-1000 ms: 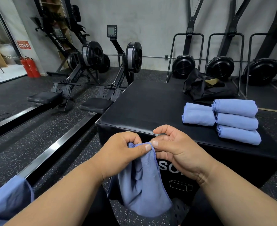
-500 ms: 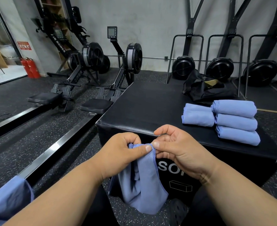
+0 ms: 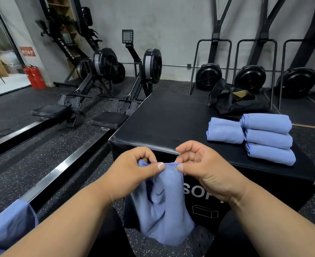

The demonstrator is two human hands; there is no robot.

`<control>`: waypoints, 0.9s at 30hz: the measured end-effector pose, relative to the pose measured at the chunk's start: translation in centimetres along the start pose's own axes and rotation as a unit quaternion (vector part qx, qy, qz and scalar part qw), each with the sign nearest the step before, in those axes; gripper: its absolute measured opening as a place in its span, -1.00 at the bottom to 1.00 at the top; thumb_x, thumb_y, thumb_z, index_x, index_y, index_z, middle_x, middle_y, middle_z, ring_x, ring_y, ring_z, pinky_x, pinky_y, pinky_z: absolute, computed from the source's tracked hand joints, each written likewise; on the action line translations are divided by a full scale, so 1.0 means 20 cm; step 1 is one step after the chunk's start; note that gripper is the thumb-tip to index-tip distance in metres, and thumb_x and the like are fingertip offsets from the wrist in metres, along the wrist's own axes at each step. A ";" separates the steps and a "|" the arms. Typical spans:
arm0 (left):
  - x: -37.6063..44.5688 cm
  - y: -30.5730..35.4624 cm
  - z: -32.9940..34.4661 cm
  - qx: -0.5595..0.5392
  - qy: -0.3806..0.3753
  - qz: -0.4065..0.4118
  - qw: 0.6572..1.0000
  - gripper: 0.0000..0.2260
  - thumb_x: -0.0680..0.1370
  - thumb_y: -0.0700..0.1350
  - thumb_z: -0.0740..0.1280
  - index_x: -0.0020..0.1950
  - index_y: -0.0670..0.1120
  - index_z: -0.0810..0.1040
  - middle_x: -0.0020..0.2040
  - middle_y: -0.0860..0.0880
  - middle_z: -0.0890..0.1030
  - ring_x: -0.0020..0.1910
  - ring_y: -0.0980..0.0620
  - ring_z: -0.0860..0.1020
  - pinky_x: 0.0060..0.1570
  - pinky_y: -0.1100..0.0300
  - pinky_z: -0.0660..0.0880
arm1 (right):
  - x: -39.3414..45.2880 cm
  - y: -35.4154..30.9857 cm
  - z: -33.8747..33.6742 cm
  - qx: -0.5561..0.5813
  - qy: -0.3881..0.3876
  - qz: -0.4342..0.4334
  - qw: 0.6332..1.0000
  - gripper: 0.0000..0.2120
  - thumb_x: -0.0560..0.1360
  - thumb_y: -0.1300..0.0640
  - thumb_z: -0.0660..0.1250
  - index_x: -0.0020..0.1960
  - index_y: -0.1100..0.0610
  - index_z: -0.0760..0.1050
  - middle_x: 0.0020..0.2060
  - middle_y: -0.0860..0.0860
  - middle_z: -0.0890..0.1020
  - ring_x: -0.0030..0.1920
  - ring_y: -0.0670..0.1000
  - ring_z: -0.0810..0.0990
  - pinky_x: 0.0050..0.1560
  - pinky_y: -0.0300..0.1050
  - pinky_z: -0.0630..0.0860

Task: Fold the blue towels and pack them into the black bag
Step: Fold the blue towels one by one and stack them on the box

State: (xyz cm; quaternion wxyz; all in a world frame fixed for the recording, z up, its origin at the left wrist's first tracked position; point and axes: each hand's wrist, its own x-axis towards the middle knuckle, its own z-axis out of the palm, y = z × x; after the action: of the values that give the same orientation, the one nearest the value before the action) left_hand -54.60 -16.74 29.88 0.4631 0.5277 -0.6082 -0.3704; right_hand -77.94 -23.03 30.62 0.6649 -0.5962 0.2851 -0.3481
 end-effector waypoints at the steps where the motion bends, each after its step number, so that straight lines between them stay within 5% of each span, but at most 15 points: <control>1: 0.00 -0.02 -0.04 0.014 0.019 0.002 1.000 -0.68 0.37 0.20 0.56 -0.12 -0.01 0.61 -0.24 0.08 0.58 -0.24 0.11 0.51 -0.11 0.16 0.48 | 0.01 0.00 -0.02 -0.009 0.018 -0.004 1.000 -0.68 0.51 0.47 0.40 0.16 0.15 0.56 -0.13 0.10 0.66 -0.16 0.01 0.59 0.02 -0.06 0.51; 5: 0.01 -0.13 -0.24 0.031 0.100 -0.029 0.994 -0.76 0.44 0.09 0.55 -0.03 0.08 0.56 -0.22 0.09 0.53 -0.25 0.10 0.44 -0.24 0.17 0.37 | 0.06 0.03 -0.17 -0.020 0.127 -0.026 0.991 -0.70 0.54 0.47 0.35 0.11 0.12 0.58 -0.16 0.05 0.64 -0.11 0.06 0.53 0.07 0.04 0.45; 12: -0.01 -0.29 -0.42 -0.052 0.104 -0.083 0.990 -0.75 0.47 0.04 0.49 0.08 0.01 0.58 -0.07 -0.13 0.63 -0.05 -0.08 0.52 0.03 -0.13 0.40 | 0.11 0.09 -0.29 -0.056 0.179 -0.055 0.981 -0.62 0.51 0.50 0.31 -0.04 0.02 0.57 -0.21 -0.01 0.59 -0.14 0.00 0.50 0.00 -0.01 0.46; 17: -0.01 -0.32 -0.41 -0.084 0.117 -0.096 0.985 -0.79 0.53 -0.27 0.50 -0.06 0.07 0.65 -0.15 -0.10 0.64 -0.13 -0.04 0.54 -0.11 0.04 0.40 | 0.13 0.14 -0.31 -0.104 0.209 -0.061 0.970 -0.66 0.47 0.47 0.32 -0.09 0.02 0.56 -0.19 0.01 0.60 -0.13 0.00 0.51 0.05 0.05 0.44; 21: -0.01 -0.30 -0.42 -0.170 0.124 -0.141 0.967 -0.71 0.30 -0.13 0.63 -0.04 0.00 0.66 -0.18 -0.07 0.60 -0.19 0.01 0.52 -0.14 0.14 0.41 | 0.14 0.16 -0.35 -0.091 0.237 -0.043 0.966 -0.71 0.49 0.48 0.30 -0.06 0.10 0.56 -0.22 0.03 0.58 -0.18 0.01 0.49 -0.02 0.00 0.46; 27: 0.06 -0.30 -0.39 -0.270 0.189 -0.197 0.923 -0.70 0.45 -0.33 0.53 0.02 -0.08 0.49 -0.19 -0.02 0.61 -0.28 0.09 0.57 -0.14 0.18 0.46 | 0.19 0.14 -0.37 -0.048 0.273 0.003 0.961 -0.76 0.52 0.47 0.32 -0.07 0.13 0.53 -0.19 0.11 0.56 -0.20 0.02 0.50 -0.16 -0.12 0.49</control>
State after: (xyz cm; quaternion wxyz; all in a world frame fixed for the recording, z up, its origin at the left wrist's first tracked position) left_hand -45.30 -18.66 26.81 0.6120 0.5525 -0.2700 -0.4972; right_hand -81.26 -30.36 26.94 0.5334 -0.5094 0.4738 -0.4812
